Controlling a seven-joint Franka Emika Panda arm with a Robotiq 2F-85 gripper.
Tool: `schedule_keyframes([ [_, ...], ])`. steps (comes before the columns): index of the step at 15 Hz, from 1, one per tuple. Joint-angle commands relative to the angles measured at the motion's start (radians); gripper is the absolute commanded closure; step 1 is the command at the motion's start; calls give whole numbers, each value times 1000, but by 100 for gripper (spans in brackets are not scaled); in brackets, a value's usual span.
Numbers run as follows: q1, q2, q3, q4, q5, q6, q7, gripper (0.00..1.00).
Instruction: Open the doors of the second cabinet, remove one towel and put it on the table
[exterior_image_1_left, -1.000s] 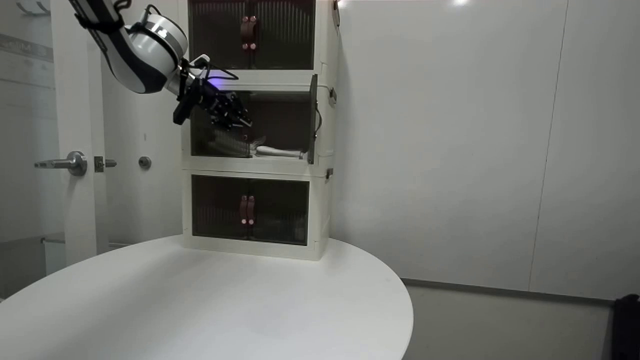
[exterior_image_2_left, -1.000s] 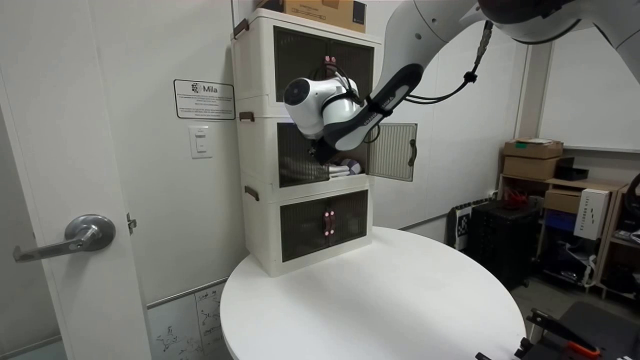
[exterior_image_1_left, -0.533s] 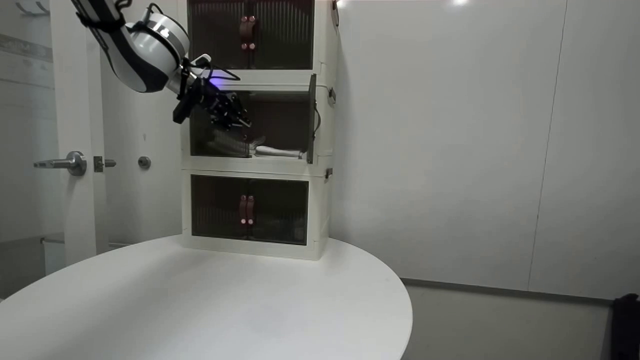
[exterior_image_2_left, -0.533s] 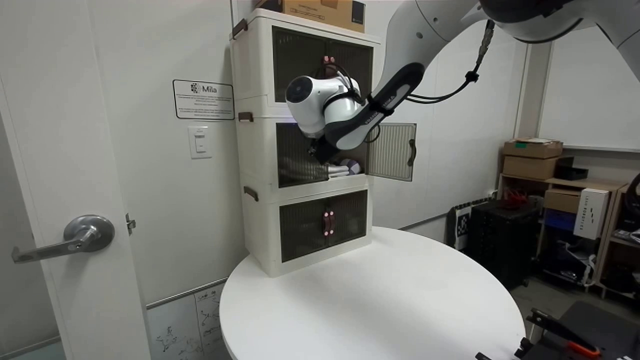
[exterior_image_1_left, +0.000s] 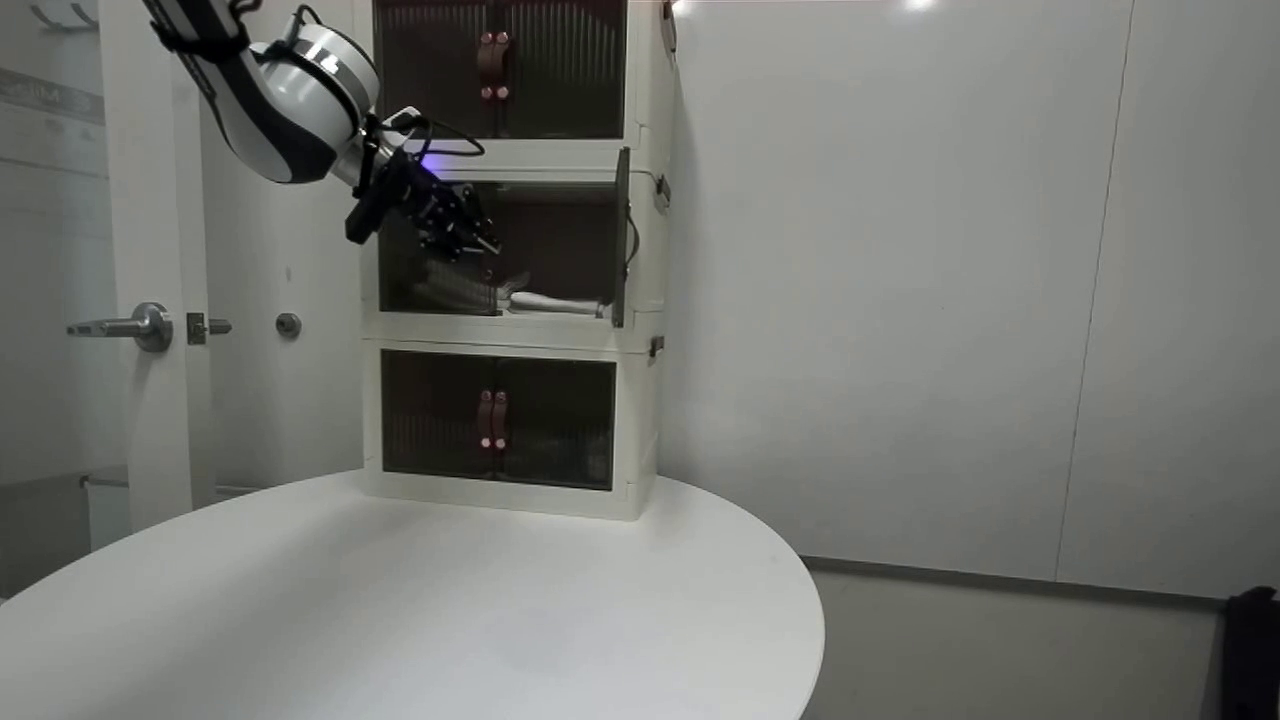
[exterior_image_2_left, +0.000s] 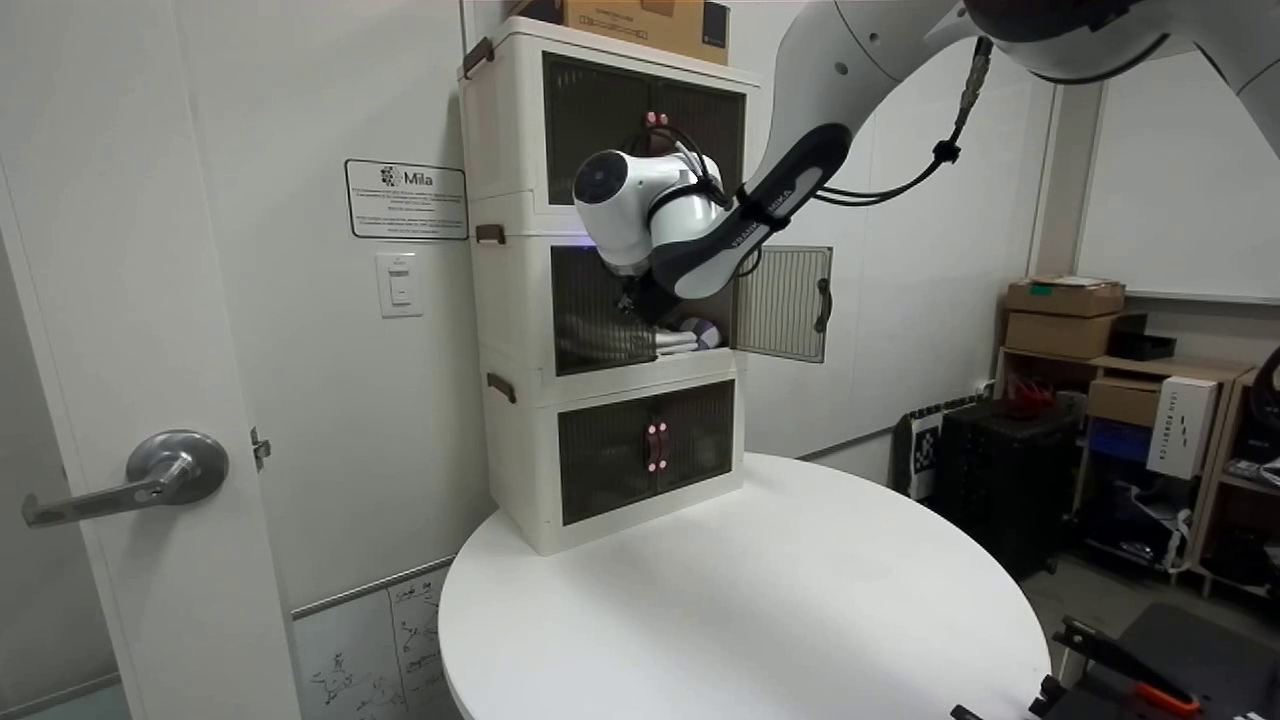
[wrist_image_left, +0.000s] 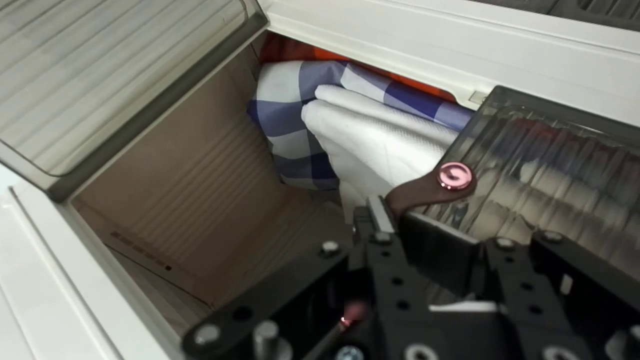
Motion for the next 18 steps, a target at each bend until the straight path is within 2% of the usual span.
schedule_keyframes([
  [1,8,8,49,-39,45,58,-79,98],
  [18,21,-2,70,-60,62,39,-108,98],
])
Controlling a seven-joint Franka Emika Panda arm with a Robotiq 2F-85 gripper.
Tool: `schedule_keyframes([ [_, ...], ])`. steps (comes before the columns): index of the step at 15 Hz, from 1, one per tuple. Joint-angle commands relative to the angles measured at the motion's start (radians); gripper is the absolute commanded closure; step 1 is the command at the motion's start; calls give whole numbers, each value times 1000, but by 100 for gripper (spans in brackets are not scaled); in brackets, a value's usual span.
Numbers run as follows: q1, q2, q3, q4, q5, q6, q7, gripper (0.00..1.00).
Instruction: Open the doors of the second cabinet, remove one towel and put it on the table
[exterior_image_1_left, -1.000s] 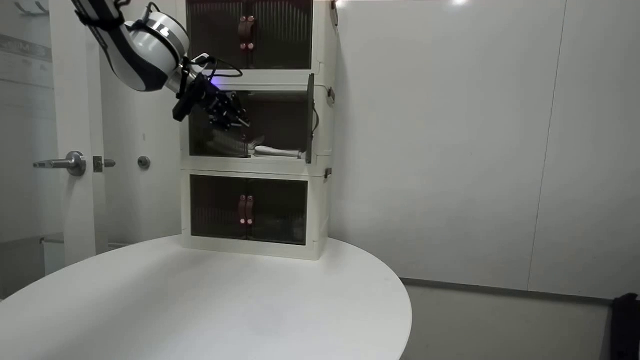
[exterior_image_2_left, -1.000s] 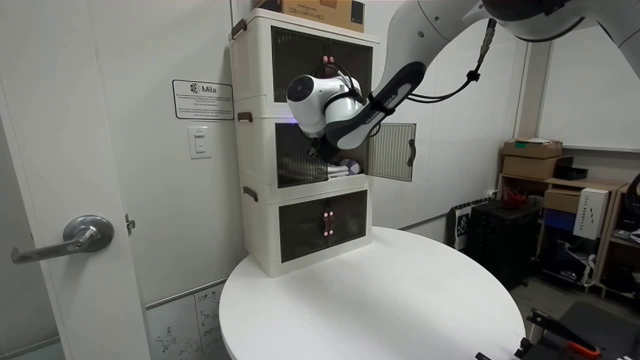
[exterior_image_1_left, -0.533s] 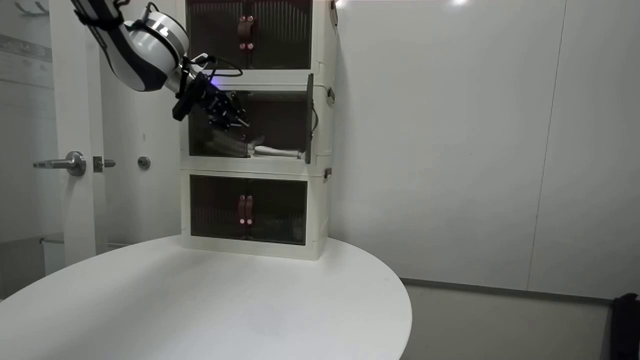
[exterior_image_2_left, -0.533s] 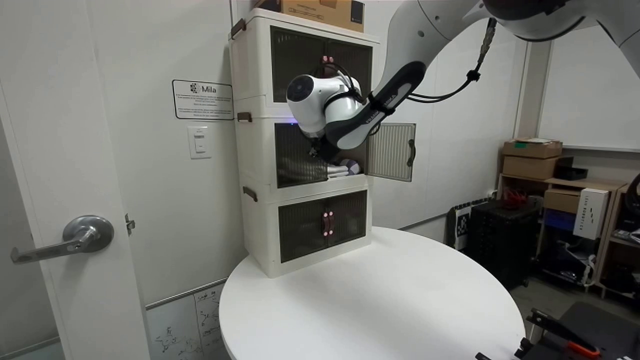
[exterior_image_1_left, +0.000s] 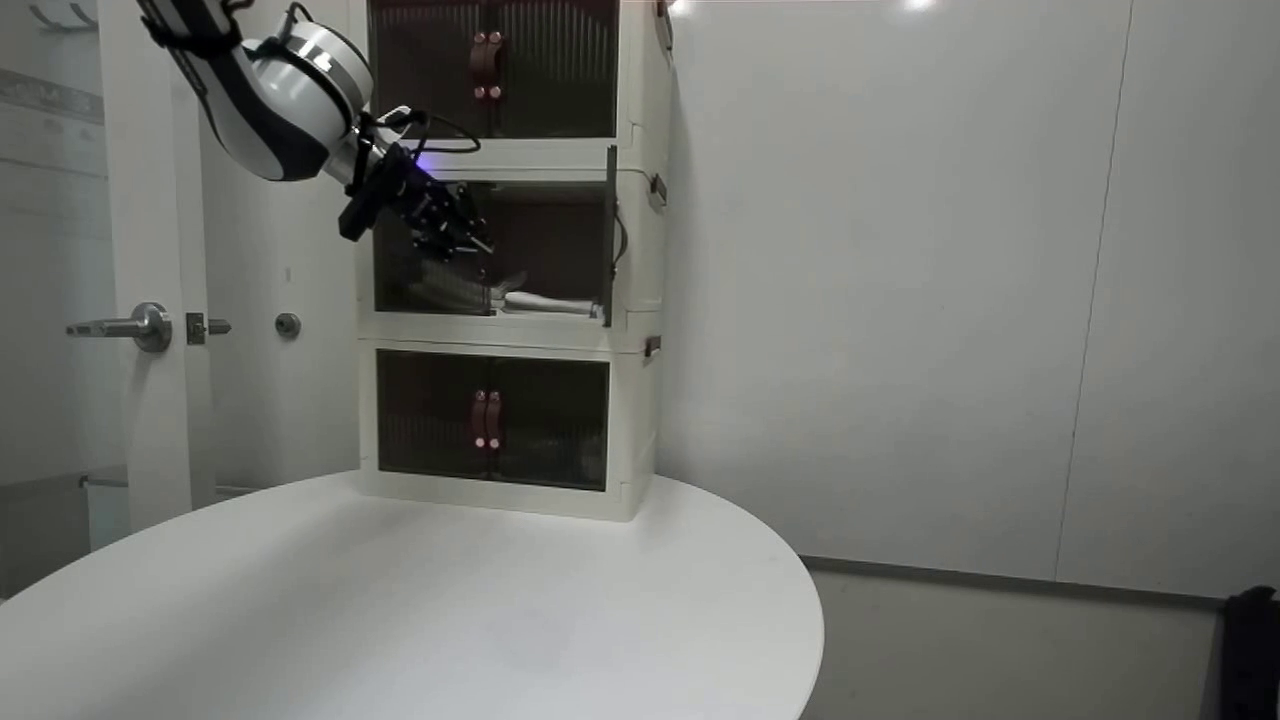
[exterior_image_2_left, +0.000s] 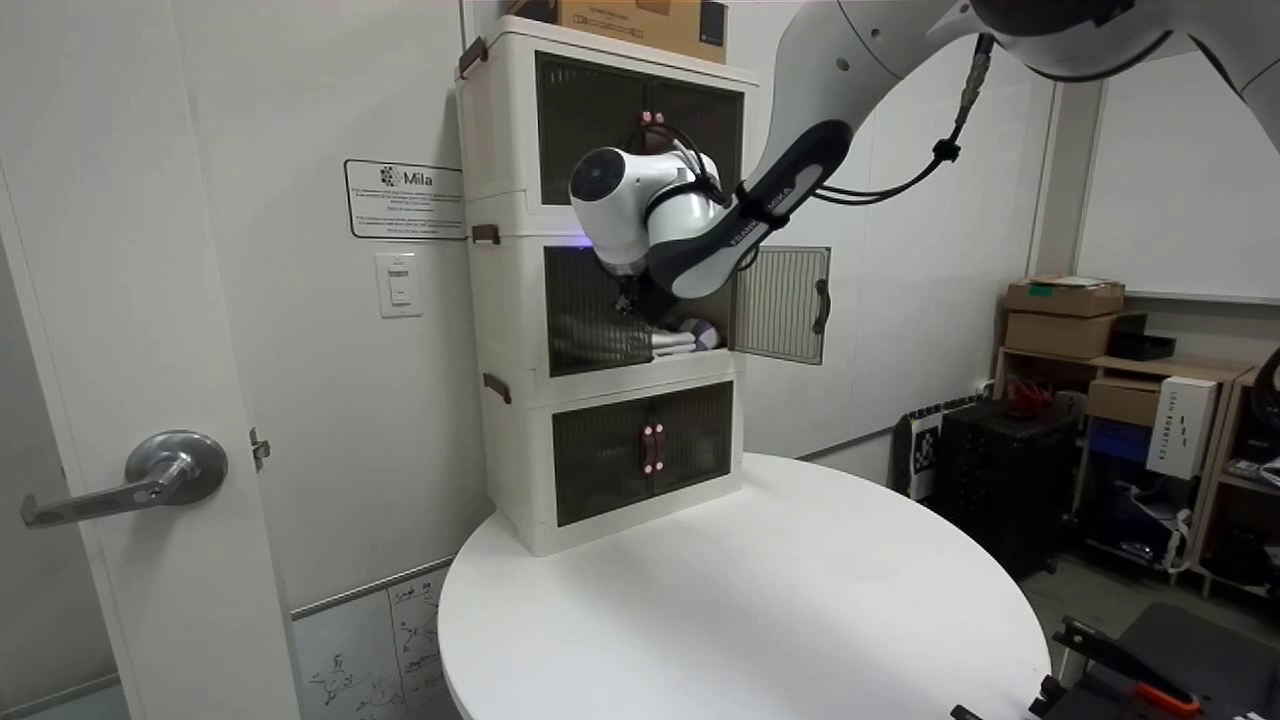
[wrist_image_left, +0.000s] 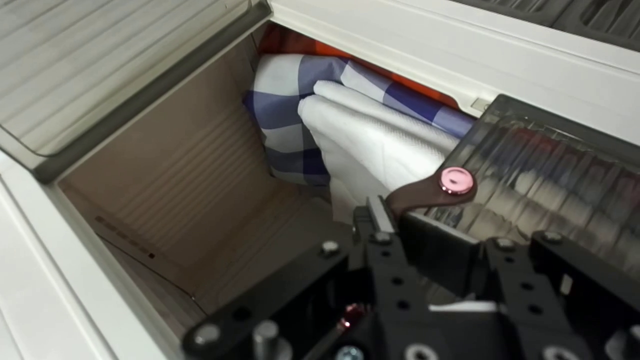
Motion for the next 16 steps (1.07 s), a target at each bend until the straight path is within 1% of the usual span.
schedule_keyframes([
  [1,22,5,55,-51,62,43,-51,98],
  [9,12,1,54,-60,66,64,-47,98],
  [16,9,-12,48,-81,36,113,-12,98],
])
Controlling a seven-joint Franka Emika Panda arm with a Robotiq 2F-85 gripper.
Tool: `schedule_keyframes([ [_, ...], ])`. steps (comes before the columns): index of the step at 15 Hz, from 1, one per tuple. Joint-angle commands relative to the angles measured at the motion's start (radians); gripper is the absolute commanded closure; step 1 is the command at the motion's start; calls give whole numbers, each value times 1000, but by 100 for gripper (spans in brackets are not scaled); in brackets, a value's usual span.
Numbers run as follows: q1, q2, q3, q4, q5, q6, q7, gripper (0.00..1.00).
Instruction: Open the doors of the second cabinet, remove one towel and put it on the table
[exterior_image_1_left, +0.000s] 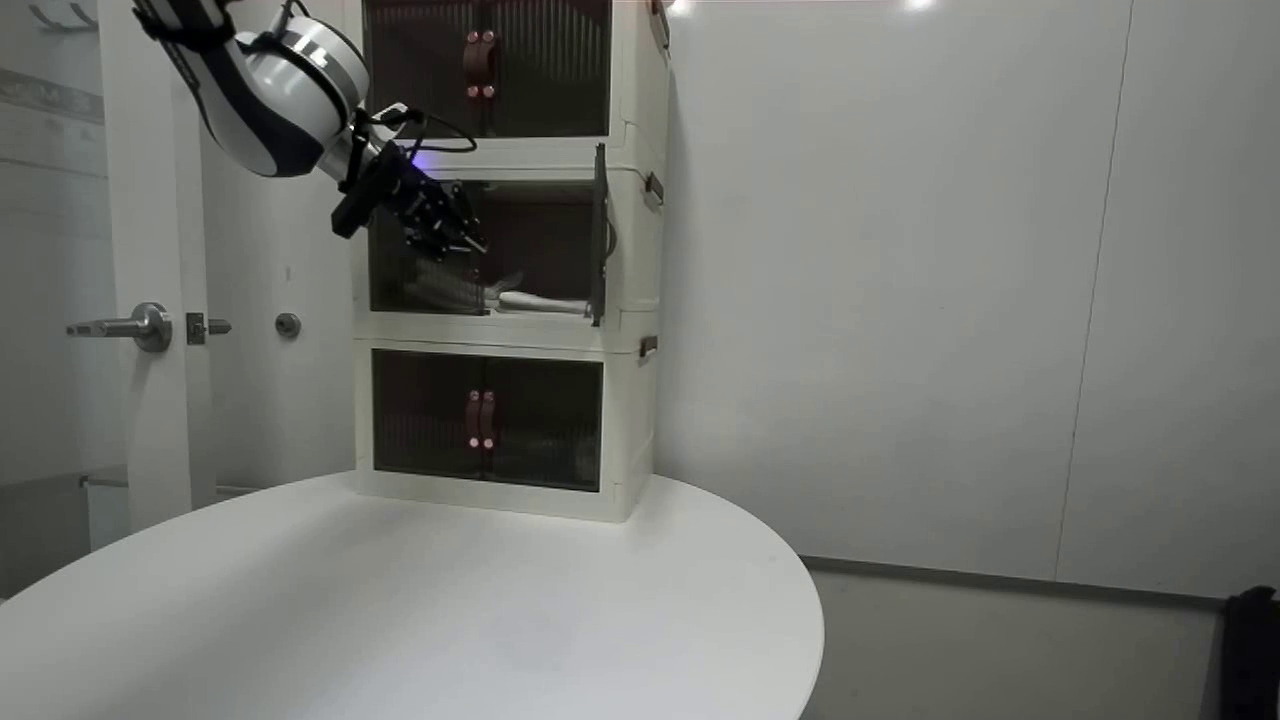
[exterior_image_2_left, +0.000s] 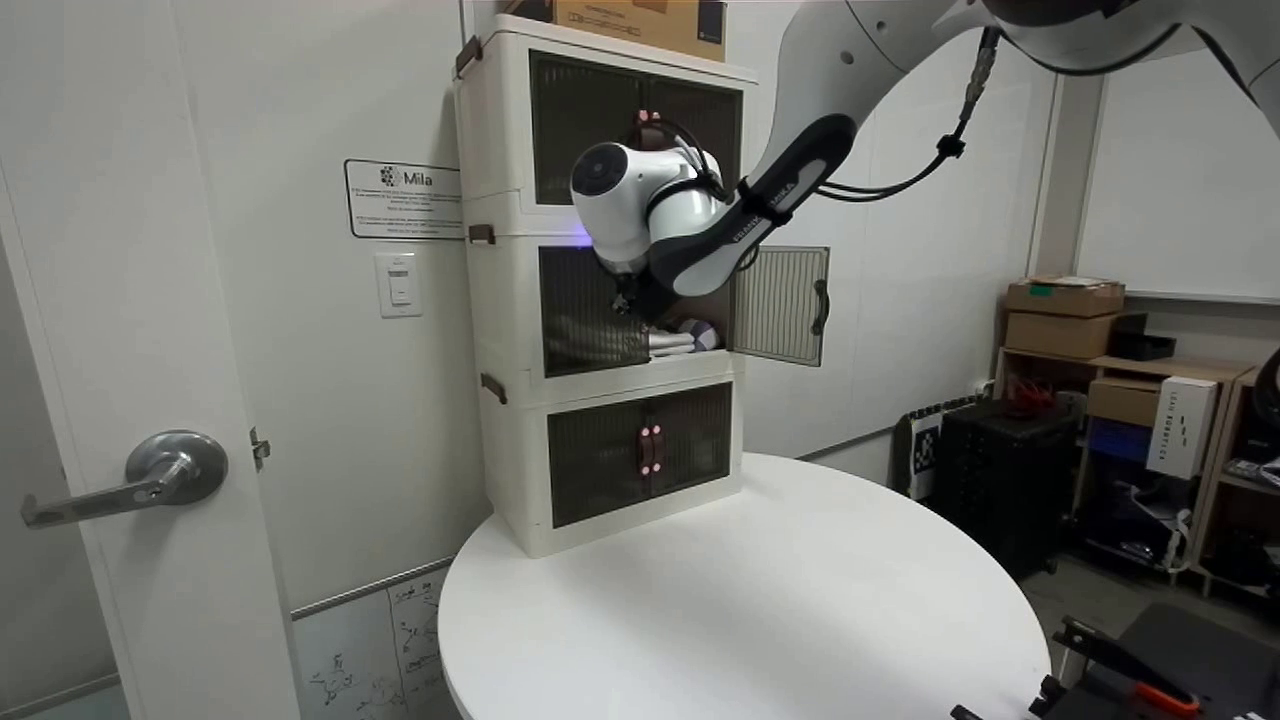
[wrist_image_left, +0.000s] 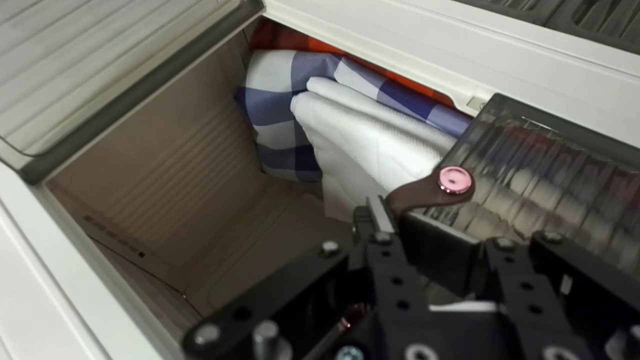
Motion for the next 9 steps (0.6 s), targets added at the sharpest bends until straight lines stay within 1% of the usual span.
schedule_keyframes([
  [1,18,13,40,-51,35,64,-55,98],
  [3,46,30,26,-28,14,-35,-111,98],
  [4,87,51,2,4,-20,-169,-78,98],
  [5,114,75,-10,30,-55,-250,-25,98],
  [7,159,121,-5,67,-77,-426,4,98],
  [9,196,167,12,107,-70,-606,-7,98],
])
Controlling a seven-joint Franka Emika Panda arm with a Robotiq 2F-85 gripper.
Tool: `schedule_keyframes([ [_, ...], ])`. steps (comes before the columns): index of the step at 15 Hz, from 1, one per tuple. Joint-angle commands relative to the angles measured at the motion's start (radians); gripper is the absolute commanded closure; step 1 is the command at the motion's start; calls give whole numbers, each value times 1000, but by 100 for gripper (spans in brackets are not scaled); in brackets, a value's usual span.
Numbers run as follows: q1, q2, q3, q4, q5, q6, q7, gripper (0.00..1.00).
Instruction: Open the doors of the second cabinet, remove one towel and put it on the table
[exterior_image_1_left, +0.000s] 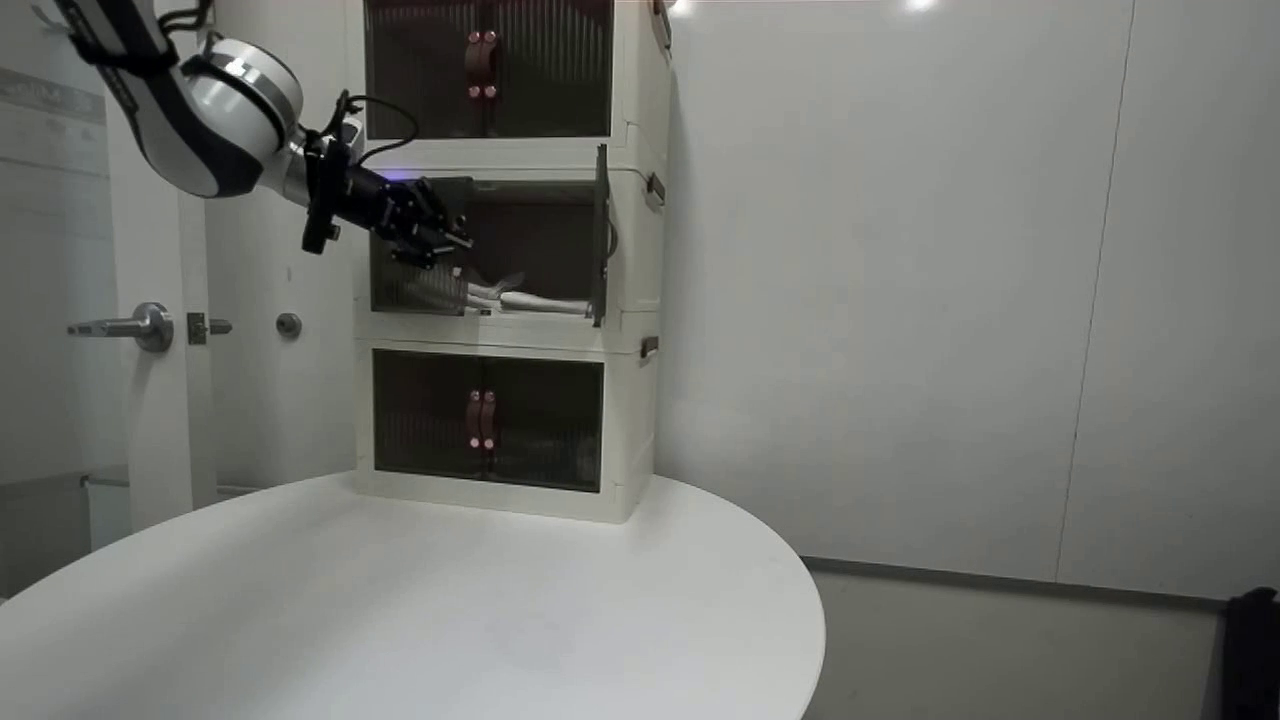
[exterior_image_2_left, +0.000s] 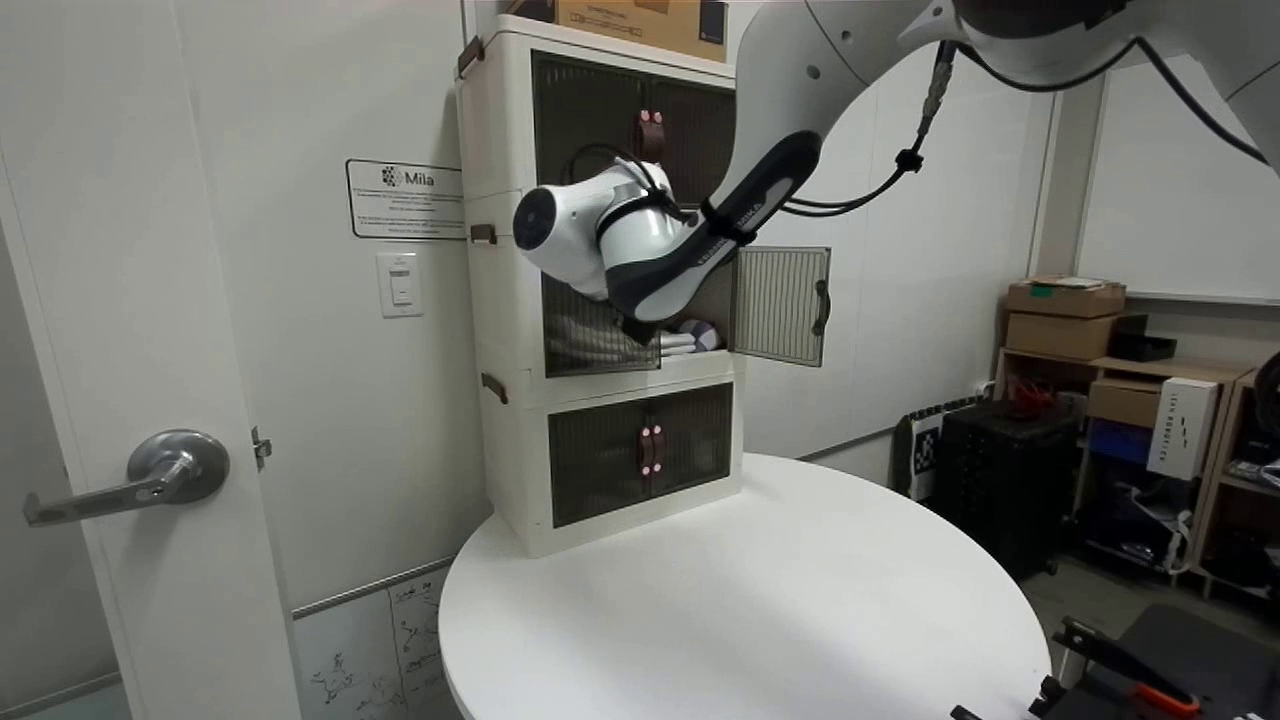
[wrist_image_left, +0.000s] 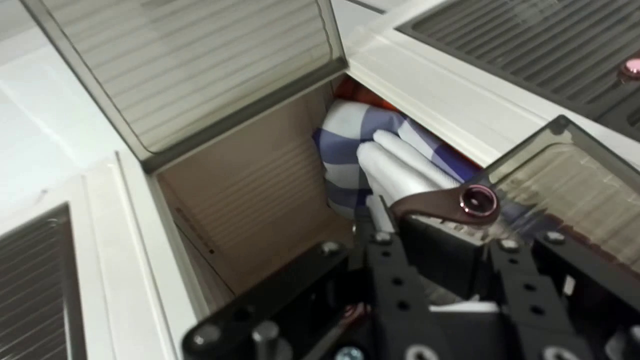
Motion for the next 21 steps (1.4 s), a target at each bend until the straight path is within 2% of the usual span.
schedule_keyframes([
  [1,74,128,20,95,9,-260,-36,98],
  [2,89,149,25,116,13,-329,-49,97],
  [3,97,170,31,140,12,-374,-56,68],
  [4,102,186,38,158,12,-405,-63,67],
  [6,109,209,49,187,6,-445,-77,54],
  [12,115,269,69,235,8,-447,-115,7],
  [13,115,275,72,238,9,-442,-119,2],
  [18,111,283,81,261,11,-417,-125,0],
  [21,59,213,125,210,50,-230,-185,0],
])
